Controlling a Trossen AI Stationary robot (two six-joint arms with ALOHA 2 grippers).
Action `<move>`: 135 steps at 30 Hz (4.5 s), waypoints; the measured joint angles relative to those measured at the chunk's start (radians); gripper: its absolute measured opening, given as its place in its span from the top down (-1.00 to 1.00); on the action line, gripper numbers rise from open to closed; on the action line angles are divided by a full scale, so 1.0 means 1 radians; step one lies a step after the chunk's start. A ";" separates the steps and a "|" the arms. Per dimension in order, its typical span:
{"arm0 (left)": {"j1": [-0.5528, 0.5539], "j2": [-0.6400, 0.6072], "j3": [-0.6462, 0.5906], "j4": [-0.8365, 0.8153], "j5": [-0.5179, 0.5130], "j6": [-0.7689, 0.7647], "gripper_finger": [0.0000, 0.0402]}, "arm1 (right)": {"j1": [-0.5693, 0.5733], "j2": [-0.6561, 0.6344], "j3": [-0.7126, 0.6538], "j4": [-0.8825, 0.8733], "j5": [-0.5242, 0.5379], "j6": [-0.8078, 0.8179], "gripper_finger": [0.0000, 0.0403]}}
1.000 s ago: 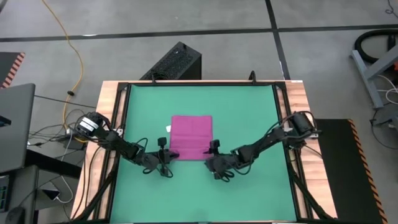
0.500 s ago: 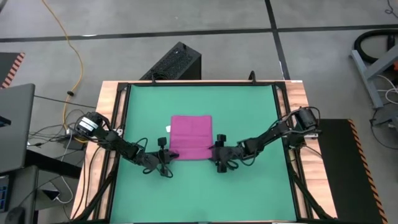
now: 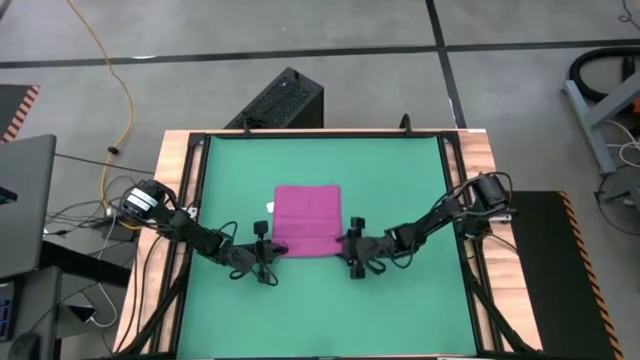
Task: Roll towel into tight, uniform cylinder
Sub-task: Roll the pink towel
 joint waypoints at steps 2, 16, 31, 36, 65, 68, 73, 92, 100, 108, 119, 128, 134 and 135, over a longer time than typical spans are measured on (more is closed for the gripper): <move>0.000 0.000 0.000 0.000 0.000 0.000 1.00 | 0.000 0.025 0.004 0.014 0.001 0.006 0.01; -0.011 -0.112 -0.005 -0.035 0.017 0.017 1.00 | 0.083 0.015 0.021 -0.014 0.059 0.215 0.91; 0.068 -0.300 -0.004 -0.061 0.001 0.300 1.00 | 0.080 0.011 0.028 0.018 -0.198 0.651 0.92; 0.120 -0.249 -0.004 -0.062 0.062 0.323 1.00 | 0.050 0.011 0.029 0.053 -0.323 0.813 0.92; 0.227 -0.106 0.000 -0.033 0.583 -0.055 1.00 | 0.106 -0.134 0.053 -0.134 -0.364 1.324 0.91; 0.185 -0.106 0.000 -0.035 0.583 -0.147 1.00 | 0.106 -0.134 0.053 -0.124 -0.374 1.358 0.91; 0.132 -0.106 0.000 -0.034 0.583 -0.230 1.00 | 0.106 -0.153 0.051 -0.114 -0.403 1.427 0.91; 0.092 -0.106 -0.001 -0.032 0.584 -0.228 1.00 | -0.009 -0.223 0.052 -0.126 -0.663 1.575 0.91; 0.092 -0.106 -0.002 -0.026 0.584 -0.216 1.00 | -0.086 -0.223 0.053 -0.134 -0.763 1.630 0.91; 0.091 -0.167 -0.002 -0.029 0.586 -0.206 1.00 | -0.114 -0.216 0.053 -0.177 -0.774 1.630 0.91; 0.069 -0.402 -0.004 -0.283 0.485 -0.183 1.00 | -0.114 -0.199 0.053 -0.173 -0.785 1.609 0.91; -0.101 -0.680 0.003 -0.422 0.202 -0.093 1.00 | -0.119 -0.199 0.053 -0.174 -0.786 1.568 0.91; -0.202 -0.632 0.052 -0.419 0.142 0.146 1.00 | -0.119 -0.199 0.053 -0.174 -0.785 1.566 0.91; -0.204 -0.614 0.055 -0.421 0.134 0.175 1.00 | -0.119 -0.199 0.053 -0.174 -0.785 1.566 0.91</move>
